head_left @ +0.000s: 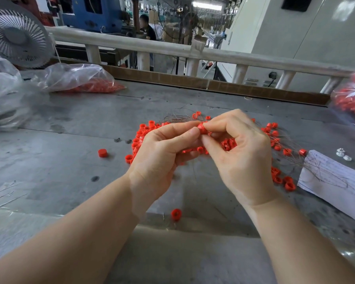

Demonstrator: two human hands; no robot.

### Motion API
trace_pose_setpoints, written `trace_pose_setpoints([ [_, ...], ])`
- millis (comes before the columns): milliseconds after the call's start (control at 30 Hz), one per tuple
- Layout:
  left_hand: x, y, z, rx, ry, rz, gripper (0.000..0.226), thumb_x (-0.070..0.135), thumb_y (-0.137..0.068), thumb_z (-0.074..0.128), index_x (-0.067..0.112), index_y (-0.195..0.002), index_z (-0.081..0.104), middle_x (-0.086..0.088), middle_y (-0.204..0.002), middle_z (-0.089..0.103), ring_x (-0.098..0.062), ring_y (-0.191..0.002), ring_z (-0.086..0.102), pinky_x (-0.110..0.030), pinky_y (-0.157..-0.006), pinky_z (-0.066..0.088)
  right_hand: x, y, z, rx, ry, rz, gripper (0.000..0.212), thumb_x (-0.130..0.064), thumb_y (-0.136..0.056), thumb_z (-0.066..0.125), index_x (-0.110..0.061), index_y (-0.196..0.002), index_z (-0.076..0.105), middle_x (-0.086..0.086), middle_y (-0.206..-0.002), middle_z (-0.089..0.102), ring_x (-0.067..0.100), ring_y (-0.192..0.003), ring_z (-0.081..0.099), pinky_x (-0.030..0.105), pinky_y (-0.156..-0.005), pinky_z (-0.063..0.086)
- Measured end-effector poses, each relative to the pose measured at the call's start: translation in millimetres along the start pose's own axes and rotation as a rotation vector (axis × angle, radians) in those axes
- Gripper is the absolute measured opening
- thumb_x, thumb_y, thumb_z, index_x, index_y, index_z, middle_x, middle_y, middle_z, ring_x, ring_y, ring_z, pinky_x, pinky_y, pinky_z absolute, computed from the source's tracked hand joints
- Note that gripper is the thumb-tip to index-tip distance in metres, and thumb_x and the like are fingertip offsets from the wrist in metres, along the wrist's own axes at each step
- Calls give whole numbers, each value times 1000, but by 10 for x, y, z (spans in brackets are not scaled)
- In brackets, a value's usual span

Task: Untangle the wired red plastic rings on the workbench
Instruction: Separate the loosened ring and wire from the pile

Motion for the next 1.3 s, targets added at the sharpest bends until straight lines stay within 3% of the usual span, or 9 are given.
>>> trace_pose_setpoints([
  [233,17,4,-5,-3,36,22,18,20,-66,67,17,-80,77,1,-71,71,-10,-66,67,-19,-57,53,1,-17,-11,1,-52,24,8,1,-84,62,-1,-84,70,6,-82,61,9,-77,57,13,-71,45],
  [400,6,-6,-5,-2,72,26,18,15,-67,66,14,-80,77,-5,-81,74,-10,-70,70,-17,-54,52,23,-24,-6,12,-65,64,7,1,-83,63,-2,-82,70,5,-80,61,10,-75,57,14,-70,45],
  [933,37,19,33,37,64,137,15,6,-64,65,9,-73,76,-6,-76,74,-13,-73,71,-16,-65,54,32,-4,6,32,-66,161,6,-3,-82,63,-3,-80,68,6,-77,63,11,-74,58,19,-69,47],
  [1300,30,10,24,72,17,138,16,11,-64,65,15,-73,78,-3,-75,74,-11,-72,71,-16,-65,54,-11,-9,19,18,-38,110,7,-2,-81,62,-2,-81,69,6,-79,63,11,-72,57,18,-68,46],
])
Point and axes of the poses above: each hand's wrist, its own y-axis away from the middle knuckle, its own z-axis out of the palm, x = y × z, the point moved 4 cm from there along -y, towards the middle knuckle
